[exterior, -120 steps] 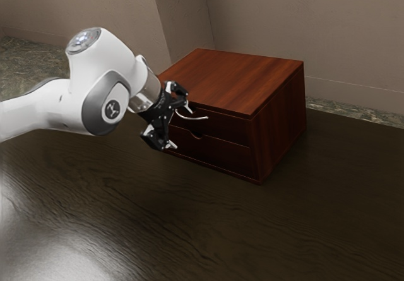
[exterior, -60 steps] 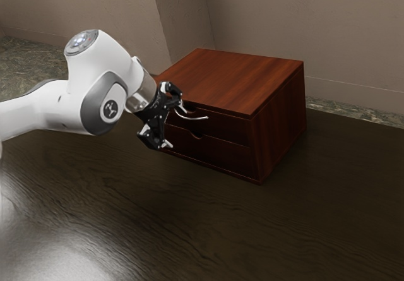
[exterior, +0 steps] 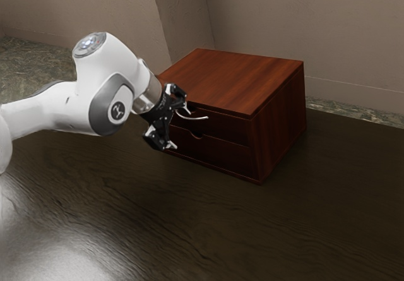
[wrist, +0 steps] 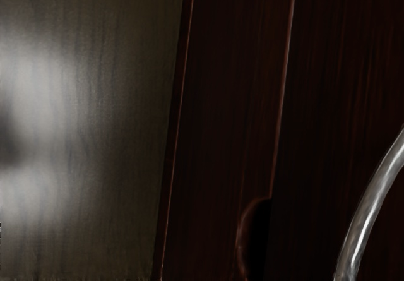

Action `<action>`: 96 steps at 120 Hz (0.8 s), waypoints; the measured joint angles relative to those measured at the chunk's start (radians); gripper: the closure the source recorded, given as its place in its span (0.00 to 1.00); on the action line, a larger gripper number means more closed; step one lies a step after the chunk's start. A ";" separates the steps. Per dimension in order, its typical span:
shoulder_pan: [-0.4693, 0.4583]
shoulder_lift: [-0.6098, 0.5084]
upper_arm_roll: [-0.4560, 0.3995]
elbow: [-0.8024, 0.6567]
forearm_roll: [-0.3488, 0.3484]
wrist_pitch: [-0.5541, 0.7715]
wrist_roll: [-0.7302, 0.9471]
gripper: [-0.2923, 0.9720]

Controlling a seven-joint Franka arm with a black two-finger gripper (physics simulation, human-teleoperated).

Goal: Pull the drawer handle with one arm to open the drawer

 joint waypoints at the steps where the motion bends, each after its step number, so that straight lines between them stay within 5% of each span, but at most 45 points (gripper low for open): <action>1: -0.002 0.002 0.000 0.000 0.000 0.000 0.000 0.23; 43: 0.006 0.015 0.006 0.000 0.000 0.013 -0.001 0.25; 96: -0.002 0.013 0.007 0.000 0.003 0.012 -0.002 0.60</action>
